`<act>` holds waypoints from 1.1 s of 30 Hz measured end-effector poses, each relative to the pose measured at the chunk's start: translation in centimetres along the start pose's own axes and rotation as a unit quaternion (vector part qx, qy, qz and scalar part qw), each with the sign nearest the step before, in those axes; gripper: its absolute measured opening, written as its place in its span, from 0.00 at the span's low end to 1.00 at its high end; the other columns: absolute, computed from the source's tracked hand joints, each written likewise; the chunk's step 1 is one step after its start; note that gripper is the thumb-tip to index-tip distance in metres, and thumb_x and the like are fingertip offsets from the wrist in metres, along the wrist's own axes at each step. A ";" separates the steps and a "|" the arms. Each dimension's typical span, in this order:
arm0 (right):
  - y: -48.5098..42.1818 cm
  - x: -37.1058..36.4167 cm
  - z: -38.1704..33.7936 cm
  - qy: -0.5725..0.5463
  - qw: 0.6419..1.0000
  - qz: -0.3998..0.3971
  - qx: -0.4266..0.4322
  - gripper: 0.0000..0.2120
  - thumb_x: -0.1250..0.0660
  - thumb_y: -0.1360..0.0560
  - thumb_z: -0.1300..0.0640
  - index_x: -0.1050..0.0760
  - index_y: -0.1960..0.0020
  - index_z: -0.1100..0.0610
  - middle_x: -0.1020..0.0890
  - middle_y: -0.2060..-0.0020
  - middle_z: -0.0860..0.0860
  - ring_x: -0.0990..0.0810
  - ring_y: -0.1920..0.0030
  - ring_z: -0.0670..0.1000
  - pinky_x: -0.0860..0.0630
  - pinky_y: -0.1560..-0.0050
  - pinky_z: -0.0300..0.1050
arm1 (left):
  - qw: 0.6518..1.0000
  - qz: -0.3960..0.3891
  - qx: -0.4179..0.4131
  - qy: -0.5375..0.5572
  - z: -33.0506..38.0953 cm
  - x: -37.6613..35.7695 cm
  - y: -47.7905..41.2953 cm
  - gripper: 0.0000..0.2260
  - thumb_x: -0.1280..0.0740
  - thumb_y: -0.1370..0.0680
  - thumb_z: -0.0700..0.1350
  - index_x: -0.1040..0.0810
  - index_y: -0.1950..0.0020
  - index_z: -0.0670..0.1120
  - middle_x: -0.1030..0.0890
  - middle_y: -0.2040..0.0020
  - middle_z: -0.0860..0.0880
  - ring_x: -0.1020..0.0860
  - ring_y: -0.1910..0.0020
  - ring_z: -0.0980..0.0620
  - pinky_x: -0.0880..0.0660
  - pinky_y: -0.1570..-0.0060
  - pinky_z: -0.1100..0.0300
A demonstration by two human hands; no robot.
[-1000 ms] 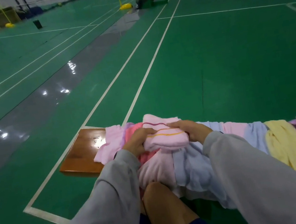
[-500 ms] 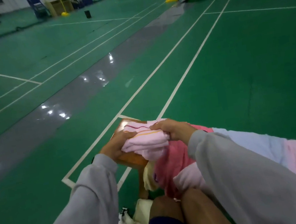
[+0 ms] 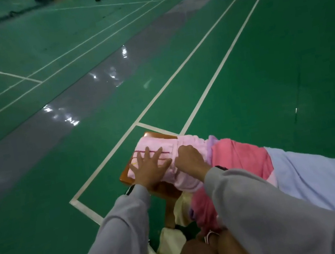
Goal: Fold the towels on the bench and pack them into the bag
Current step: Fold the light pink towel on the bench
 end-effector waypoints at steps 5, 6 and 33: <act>-0.3 0.1 3.1 0.242 0.970 0.023 0.000 0.24 0.33 0.27 0.47 0.31 0.33 0.54 0.27 0.39 0.58 0.28 0.40 0.60 0.31 0.41 0.58 | 0.996 -0.045 -0.036 -0.067 2.6 -2.0 0.9 0.35 0.55 0.26 0.78 0.58 0.21 0.71 0.63 0.17 0.50 0.64 0.20 0.33 0.63 0.30 0.23; -0.3 0.4 3.8 0.247 0.969 0.001 -0.017 0.23 0.34 0.26 0.49 0.31 0.33 0.53 0.26 0.39 0.58 0.27 0.40 0.61 0.31 0.41 0.59 | 0.995 -0.047 -0.037 -0.076 2.4 -2.2 0.8 0.34 0.56 0.25 0.78 0.60 0.22 0.72 0.64 0.17 0.50 0.64 0.20 0.33 0.63 0.30 0.23; 7.4 23.7 5.0 -0.428 0.878 0.189 -0.103 0.24 0.39 0.25 0.39 0.18 0.51 0.59 0.14 0.50 0.59 0.16 0.50 0.60 0.18 0.49 0.56 | 0.799 0.012 -0.090 0.594 21.7 16.2 11.2 0.30 0.34 0.22 0.66 0.21 0.33 0.43 0.16 0.41 0.44 0.16 0.43 0.49 0.18 0.44 0.53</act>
Point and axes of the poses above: each hand's wrist, its own y-axis away from the middle knuckle, its own x-axis out of the back of the hand, z = x × y, the point moved 4 cm from there along -y, towards the middle knuckle
